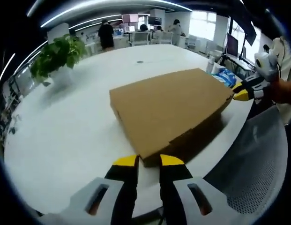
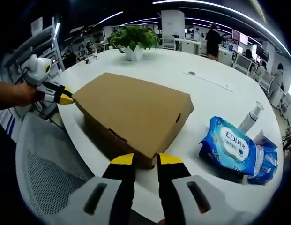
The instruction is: Operate the shoe box by opening the lid, removing the specified soft item, and placing it in the target area until the item is outside and the box remains undamaged.
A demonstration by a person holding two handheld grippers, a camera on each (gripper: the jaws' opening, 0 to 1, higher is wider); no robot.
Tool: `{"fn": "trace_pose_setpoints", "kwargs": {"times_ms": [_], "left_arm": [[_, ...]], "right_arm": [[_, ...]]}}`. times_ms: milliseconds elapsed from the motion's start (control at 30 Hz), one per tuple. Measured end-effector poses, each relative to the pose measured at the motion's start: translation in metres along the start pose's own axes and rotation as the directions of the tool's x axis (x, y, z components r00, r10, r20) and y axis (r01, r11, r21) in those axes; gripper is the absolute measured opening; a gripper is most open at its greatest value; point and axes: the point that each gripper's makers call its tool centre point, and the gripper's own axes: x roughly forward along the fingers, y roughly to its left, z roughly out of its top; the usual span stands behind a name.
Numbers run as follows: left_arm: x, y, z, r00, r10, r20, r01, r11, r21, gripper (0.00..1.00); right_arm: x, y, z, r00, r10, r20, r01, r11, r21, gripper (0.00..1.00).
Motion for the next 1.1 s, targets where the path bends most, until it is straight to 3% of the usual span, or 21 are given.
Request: {"fn": "trace_pose_setpoints", "kwargs": {"times_ms": [400,1100], "left_arm": [[0.009,-0.001,0.009,1.0,-0.006,-0.006,0.007,1.0,0.007,0.14],[0.043,-0.005,0.045,1.0,-0.022,-0.013,0.022,0.999,0.036,0.15]], "right_arm": [[0.004,-0.012,-0.002,1.0,-0.019,-0.011,0.019,1.0,0.003,0.14],[0.014,-0.059,0.015,0.999,-0.049,-0.004,0.049,0.999,0.019,0.14]]}}
